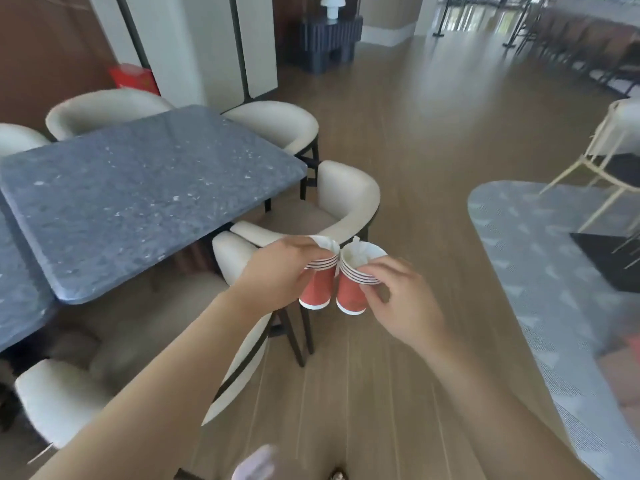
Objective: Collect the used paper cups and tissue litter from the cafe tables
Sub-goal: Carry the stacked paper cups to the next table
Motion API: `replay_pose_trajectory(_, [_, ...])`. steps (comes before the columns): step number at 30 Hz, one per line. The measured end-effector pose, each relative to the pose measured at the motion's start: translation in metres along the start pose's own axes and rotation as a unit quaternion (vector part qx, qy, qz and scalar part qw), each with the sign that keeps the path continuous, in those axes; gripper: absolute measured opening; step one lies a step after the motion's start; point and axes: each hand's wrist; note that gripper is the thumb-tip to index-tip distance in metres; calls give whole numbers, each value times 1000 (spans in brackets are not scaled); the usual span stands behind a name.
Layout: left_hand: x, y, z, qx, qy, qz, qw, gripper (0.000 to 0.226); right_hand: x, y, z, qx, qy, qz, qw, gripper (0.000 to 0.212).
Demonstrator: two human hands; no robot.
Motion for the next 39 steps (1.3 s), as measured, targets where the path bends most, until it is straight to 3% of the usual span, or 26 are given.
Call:
replay_pose_trajectory(4, [-33, -94, -1, 5, -3, 22, 1000, 35, 16, -59, 77, -6, 2, 17, 1000, 22])
replay_pose_trajectory(27, [-250, -646, -92, 53, 47, -22, 997, 36, 40, -419, 543, -49, 22, 0, 999, 21])
replay_pose_trajectory(39, [-379, -965, -119, 56, 64, 17, 996, 38, 76, -624, 837, 3, 8, -4, 1000, 19])
Point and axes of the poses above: each hand's wrist, its own y-axis away from the middle knuckle, its own x-axis out of the back of the hand, z = x × y, and after that the axes turned 8 degrees about x, right-handed
